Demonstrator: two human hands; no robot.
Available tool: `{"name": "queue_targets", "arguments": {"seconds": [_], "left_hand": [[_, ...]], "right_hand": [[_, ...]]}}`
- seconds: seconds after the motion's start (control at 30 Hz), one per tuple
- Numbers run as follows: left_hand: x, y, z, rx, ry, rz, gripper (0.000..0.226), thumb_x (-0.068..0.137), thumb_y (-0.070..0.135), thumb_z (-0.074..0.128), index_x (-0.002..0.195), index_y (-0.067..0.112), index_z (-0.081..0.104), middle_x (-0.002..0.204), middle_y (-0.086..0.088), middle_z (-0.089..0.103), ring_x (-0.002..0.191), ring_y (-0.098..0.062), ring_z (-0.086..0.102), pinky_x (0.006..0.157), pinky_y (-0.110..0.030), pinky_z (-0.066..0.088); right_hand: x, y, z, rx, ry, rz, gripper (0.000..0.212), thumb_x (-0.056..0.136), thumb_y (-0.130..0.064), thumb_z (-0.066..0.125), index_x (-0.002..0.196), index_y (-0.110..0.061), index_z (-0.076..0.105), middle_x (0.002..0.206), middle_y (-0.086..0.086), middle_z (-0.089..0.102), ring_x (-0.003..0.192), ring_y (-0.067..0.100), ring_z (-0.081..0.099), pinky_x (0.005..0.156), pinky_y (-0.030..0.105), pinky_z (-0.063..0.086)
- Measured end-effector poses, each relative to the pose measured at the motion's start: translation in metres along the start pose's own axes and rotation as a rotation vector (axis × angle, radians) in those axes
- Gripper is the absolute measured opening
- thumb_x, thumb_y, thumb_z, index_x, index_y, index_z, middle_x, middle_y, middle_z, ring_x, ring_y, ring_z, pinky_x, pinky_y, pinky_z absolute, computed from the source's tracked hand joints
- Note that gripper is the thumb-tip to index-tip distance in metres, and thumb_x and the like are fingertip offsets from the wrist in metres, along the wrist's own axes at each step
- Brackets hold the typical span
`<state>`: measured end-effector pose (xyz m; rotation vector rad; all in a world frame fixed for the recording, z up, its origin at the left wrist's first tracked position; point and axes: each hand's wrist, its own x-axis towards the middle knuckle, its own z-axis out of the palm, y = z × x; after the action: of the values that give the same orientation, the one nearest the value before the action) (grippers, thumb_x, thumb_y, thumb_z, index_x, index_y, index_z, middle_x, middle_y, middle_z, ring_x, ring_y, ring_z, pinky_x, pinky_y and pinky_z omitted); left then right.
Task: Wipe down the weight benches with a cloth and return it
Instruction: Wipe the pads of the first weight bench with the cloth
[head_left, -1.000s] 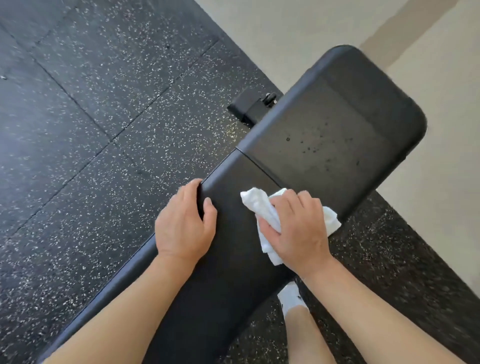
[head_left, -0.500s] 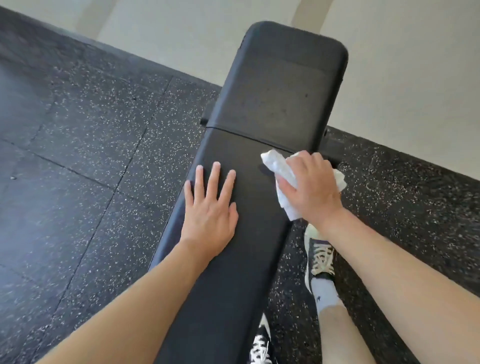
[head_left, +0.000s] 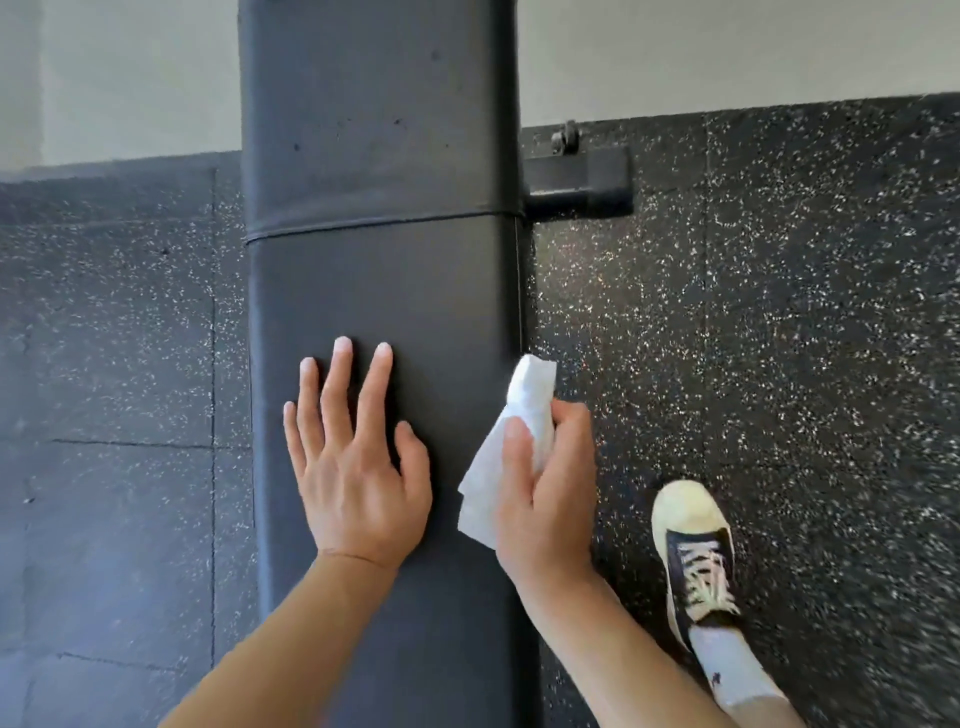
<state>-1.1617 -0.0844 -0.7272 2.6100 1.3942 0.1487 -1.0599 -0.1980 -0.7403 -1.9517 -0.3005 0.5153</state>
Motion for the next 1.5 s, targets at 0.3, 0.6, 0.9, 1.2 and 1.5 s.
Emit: {"name": "queue_targets", "arguments": {"seconds": [0.3,0.6,0.9,1.2,1.5], "left_hand": [[0.001,0.003,0.0,-0.02,-0.002,-0.011,0.068,0.093,0.029,0.041,0.161,0.029,0.035,0.172,0.001,0.023,0.16,-0.03,0.014,0.126,-0.058,0.017],[0.003,0.003,-0.002,0.019,-0.044,-0.015,0.069,0.092,0.031,0.04,0.161,0.028,0.033,0.172,-0.001,0.021,0.16,-0.033,0.014,0.127,-0.058,0.015],[0.002,0.003,-0.001,0.021,-0.051,-0.019,0.07,0.092,0.032,0.04,0.161,0.028,0.033,0.172,-0.001,0.021,0.159,-0.035,0.015,0.126,-0.06,0.015],[0.004,0.005,-0.004,0.018,-0.065,-0.024,0.069,0.092,0.032,0.04,0.16,0.024,0.035,0.171,-0.004,0.023,0.159,-0.037,0.016,0.125,-0.062,0.015],[0.004,0.004,-0.002,0.013,-0.054,-0.016,0.07,0.091,0.03,0.041,0.16,0.026,0.035,0.172,-0.004,0.023,0.159,-0.037,0.016,0.127,-0.059,0.013]], "right_hand": [[0.148,-0.042,0.039,0.072,0.028,0.095,0.024,0.099,-0.046,0.043,0.093,-0.024,0.046,0.084,-0.008,0.059,0.075,0.011,0.056,0.067,0.031,0.042],[0.039,-0.009,0.004,0.021,-0.056,0.118,0.017,0.102,-0.051,0.042,0.096,-0.036,0.042,0.087,-0.007,0.058,0.08,0.017,0.058,0.071,0.037,0.046],[0.091,-0.033,0.018,0.065,-0.028,0.244,0.024,0.098,-0.049,0.04,0.09,-0.026,0.041,0.078,-0.009,0.057,0.071,0.013,0.053,0.066,0.032,0.04],[0.099,-0.041,0.018,0.036,-0.028,0.201,0.022,0.101,-0.045,0.042,0.093,-0.025,0.043,0.084,-0.002,0.06,0.077,0.021,0.058,0.072,0.043,0.049],[0.034,-0.009,0.0,-0.024,-0.054,0.196,0.031,0.101,-0.056,0.035,0.094,-0.028,0.043,0.08,-0.011,0.057,0.074,0.01,0.057,0.066,0.024,0.04]]}}
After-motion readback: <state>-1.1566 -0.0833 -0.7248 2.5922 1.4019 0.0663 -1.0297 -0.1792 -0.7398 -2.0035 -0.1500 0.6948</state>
